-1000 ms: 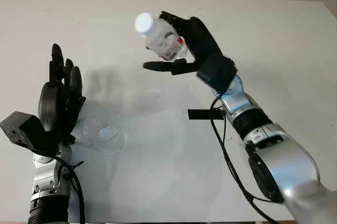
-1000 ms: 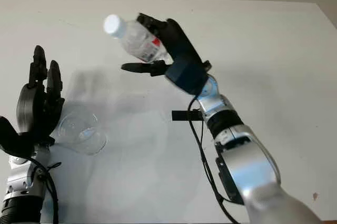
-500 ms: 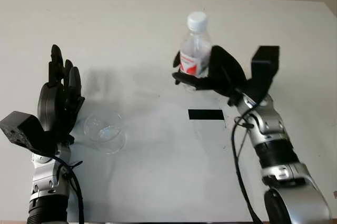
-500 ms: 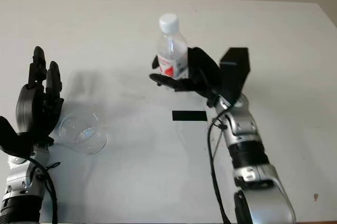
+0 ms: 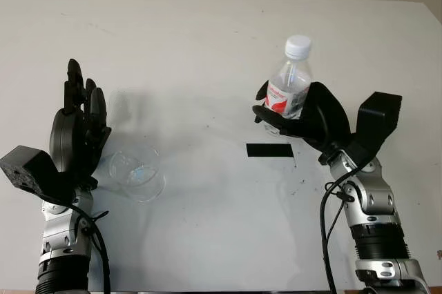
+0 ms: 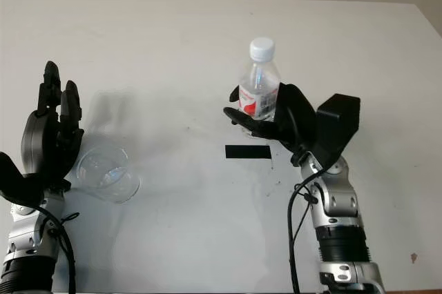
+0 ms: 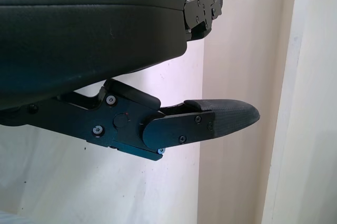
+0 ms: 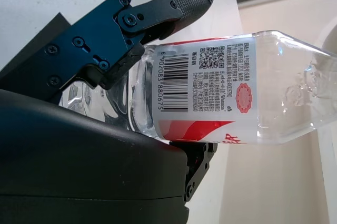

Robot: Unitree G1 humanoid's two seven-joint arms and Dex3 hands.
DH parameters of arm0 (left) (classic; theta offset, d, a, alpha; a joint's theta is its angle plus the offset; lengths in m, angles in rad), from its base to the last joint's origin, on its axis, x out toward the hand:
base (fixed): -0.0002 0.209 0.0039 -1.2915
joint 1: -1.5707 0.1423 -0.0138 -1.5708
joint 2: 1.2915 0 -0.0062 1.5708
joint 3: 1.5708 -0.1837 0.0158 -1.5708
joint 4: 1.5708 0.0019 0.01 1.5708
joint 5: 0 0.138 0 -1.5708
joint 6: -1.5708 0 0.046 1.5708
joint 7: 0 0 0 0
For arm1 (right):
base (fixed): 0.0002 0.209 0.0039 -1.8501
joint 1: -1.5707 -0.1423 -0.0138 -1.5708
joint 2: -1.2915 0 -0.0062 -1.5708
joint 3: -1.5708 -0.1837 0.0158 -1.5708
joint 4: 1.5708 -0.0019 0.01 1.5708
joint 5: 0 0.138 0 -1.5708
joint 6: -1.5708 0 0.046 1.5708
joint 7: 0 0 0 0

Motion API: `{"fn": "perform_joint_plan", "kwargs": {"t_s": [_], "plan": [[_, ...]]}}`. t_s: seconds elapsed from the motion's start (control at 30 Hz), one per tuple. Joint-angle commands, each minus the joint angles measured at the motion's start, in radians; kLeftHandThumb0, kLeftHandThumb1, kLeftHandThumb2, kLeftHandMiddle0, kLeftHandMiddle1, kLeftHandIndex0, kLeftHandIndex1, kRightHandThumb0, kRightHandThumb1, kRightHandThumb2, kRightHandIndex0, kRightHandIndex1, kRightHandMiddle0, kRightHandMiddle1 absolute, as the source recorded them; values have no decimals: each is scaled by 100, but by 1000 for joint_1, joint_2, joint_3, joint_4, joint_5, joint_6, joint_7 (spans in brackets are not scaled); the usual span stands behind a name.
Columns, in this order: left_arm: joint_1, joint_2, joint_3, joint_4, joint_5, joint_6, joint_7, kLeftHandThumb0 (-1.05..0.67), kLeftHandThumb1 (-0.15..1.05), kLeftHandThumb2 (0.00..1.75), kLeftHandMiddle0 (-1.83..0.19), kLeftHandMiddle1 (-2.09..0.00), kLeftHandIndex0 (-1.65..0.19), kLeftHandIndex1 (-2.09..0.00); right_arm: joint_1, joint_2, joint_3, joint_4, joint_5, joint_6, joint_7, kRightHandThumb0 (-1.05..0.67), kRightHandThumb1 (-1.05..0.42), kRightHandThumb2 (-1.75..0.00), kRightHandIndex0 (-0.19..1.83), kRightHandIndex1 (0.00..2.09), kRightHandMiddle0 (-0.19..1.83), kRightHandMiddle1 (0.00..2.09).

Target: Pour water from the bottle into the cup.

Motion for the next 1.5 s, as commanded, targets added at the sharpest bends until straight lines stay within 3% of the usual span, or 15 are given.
{"fn": "perform_joint_plan", "kwargs": {"t_s": [0.0,0.3,1.13,1.47], "plan": [[11,-3,4,-9,-3,-1,1,-75,105,55,19,0,19,0,19,12,-4,-20,-13,-29,-19,-43,-105,-37,107,209,63,209],[11,6,13,-3,-2,-5,-3,-74,105,56,19,0,19,0,51,75,2,12,-26,-45,-74,-45,-105,-34,99,209,55,209],[13,12,24,-4,-8,1,-21,-74,105,54,19,0,19,0,59,99,2,43,-20,-56,-36,-47,-105,-34,101,209,58,209],[11,17,24,-5,-7,1,-25,-74,105,54,19,0,19,0,62,99,2,108,-37,-159,-21,-50,-105,-28,92,209,51,209]]}}
